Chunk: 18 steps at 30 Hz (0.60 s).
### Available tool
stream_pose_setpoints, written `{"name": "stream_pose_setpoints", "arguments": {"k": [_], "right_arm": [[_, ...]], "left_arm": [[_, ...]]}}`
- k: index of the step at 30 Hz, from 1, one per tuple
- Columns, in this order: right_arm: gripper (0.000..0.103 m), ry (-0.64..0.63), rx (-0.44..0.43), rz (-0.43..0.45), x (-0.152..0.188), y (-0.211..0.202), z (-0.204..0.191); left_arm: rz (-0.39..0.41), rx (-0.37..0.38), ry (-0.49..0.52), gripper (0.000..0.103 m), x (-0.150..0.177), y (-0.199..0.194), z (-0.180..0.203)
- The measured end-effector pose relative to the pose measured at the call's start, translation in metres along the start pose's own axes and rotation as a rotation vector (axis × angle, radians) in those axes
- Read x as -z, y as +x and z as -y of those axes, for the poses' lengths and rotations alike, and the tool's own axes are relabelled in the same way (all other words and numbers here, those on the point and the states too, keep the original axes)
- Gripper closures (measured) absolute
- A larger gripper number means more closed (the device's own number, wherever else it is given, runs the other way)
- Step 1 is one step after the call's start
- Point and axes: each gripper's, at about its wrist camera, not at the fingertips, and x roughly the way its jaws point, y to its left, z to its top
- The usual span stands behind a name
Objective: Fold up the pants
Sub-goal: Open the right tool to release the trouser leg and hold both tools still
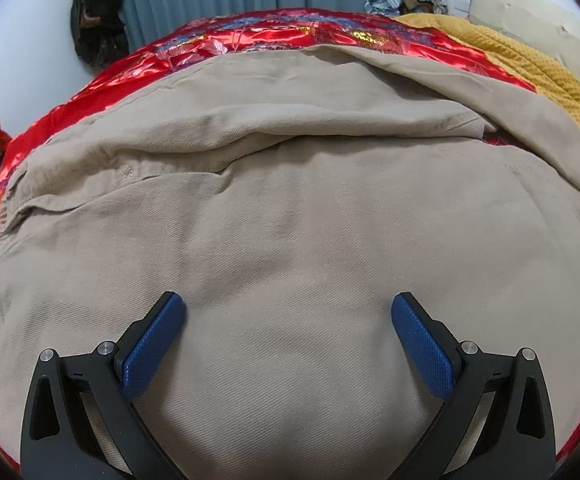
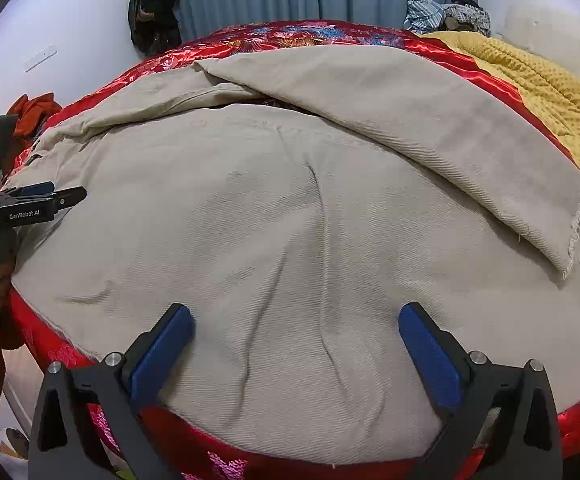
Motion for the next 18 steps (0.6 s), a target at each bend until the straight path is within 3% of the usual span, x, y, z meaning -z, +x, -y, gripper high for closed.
{"name": "stream_pose_setpoints", "arguments": {"k": [18], "right_arm": [[0.000, -0.003, -0.004, -0.022, -0.0030, 0.0032, -0.0002]], "left_arm": [[0.011, -0.016, 0.022, 0.001, 0.0032, 0.0010, 0.0024]]}}
